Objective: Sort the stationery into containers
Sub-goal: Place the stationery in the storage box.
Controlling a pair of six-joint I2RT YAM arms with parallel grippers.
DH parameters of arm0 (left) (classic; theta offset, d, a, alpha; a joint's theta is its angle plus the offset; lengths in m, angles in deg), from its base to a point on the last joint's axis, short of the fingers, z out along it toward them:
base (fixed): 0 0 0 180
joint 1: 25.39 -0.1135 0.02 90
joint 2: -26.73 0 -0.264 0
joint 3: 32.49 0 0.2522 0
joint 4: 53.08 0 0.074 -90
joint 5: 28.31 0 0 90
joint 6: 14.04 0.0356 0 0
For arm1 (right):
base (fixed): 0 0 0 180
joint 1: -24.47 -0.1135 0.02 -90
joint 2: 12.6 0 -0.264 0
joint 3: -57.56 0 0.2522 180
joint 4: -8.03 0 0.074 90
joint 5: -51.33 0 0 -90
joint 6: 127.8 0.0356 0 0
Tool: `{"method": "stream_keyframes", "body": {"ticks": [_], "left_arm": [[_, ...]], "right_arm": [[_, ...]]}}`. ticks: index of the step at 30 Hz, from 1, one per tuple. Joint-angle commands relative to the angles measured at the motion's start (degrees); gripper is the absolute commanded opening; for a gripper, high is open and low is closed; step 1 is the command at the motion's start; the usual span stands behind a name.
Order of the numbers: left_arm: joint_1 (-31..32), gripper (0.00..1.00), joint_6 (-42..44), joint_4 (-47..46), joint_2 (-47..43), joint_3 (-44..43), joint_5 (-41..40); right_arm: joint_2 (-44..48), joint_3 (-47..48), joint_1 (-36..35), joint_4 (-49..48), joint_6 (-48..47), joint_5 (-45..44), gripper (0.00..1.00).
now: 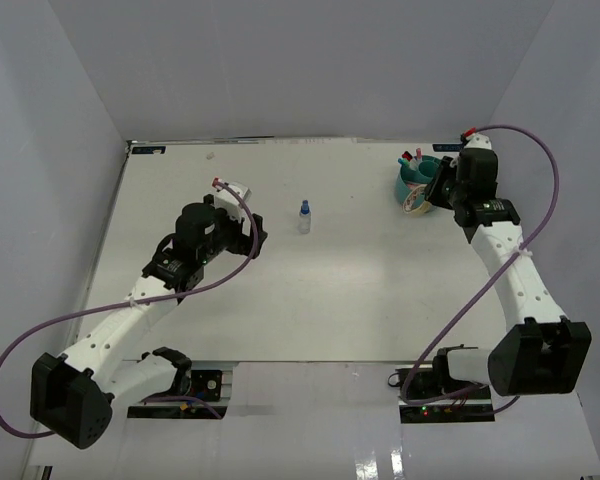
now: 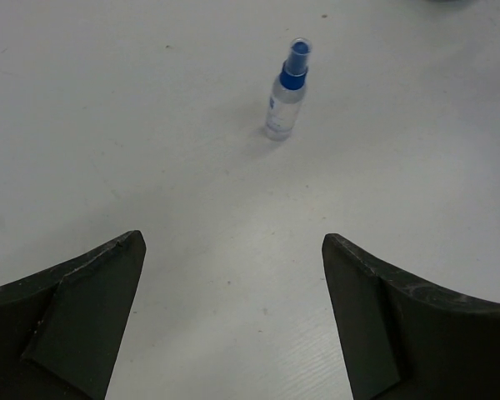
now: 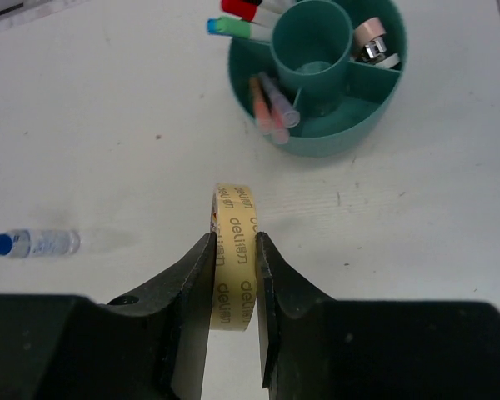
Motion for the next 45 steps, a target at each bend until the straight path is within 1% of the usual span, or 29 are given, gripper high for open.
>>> {"method": "stream_keyframes", "body": {"ticks": [1, 3, 4, 6, 9, 13, 19, 24, 29, 36, 40, 43, 45], "left_arm": [[-0.33, 0.98, -2.69, 2.62, 0.80, -2.71, -11.30], [-0.33, 0.98, -2.87, 2.72, 0.71, -2.71, -12.27], [-0.33, 0.98, -2.95, 2.72, 0.71, -2.54, -12.54], [-0.33, 0.98, -2.95, 2.63, 0.37, -2.45, -13.07], [-0.42, 0.98, -2.96, 2.45, 0.01, -2.18, -13.24], [-0.42, 0.98, -2.95, 2.37, -0.16, -2.18, -13.60], [-0.42, 0.98, -3.04, 2.45, -0.25, -1.83, -14.21], [-0.42, 0.98, -3.04, 2.45, -0.16, -1.74, -13.95], [-0.42, 0.98, -3.13, 2.45, -0.08, -1.83, -13.16], [-0.42, 0.98, -3.22, 2.37, 0.19, -1.74, -12.63], [-0.42, 0.98, -3.31, 2.37, 0.36, -1.74, -12.37], [-0.42, 0.98, -3.31, 2.37, 0.45, -1.74, -12.19], [-0.42, 0.98, -3.31, 2.45, 0.45, -1.74, -12.10]], "right_arm": [[-3.76, 5.09, 4.42, 0.19, 1.57, -1.75, 0.12], [-6.66, 7.28, 5.66, 0.27, 2.36, -1.49, 0.12], [-7.45, 7.99, 6.45, 0.10, 2.62, -1.75, 0.08], [-9.04, 9.14, 6.72, 0.18, 3.32, -2.98, 0.08], [-10.53, 10.98, 8.91, -0.08, 3.86, -5.17, 0.08], [-13.61, 15.28, 10.67, 0.18, 4.65, -6.58, 0.08], [-19.57, 19.77, 11.64, 0.45, 7.54, -9.74, 0.08], [-22.13, 21.62, 11.64, 0.54, 9.13, -11.68, 0.08], [-25.21, 23.73, 11.64, 1.41, 10.27, -11.16, 0.08], [-27.93, 24.35, 11.55, 1.24, 12.29, -11.07, 0.08], [-29.17, 24.79, 11.64, 1.42, 13.52, -10.71, 0.10], [-29.61, 24.35, 11.55, 1.33, 14.14, -10.28, 0.18], [-30.05, 24.35, 11.64, 1.33, 14.23, -10.10, 0.25]]}}
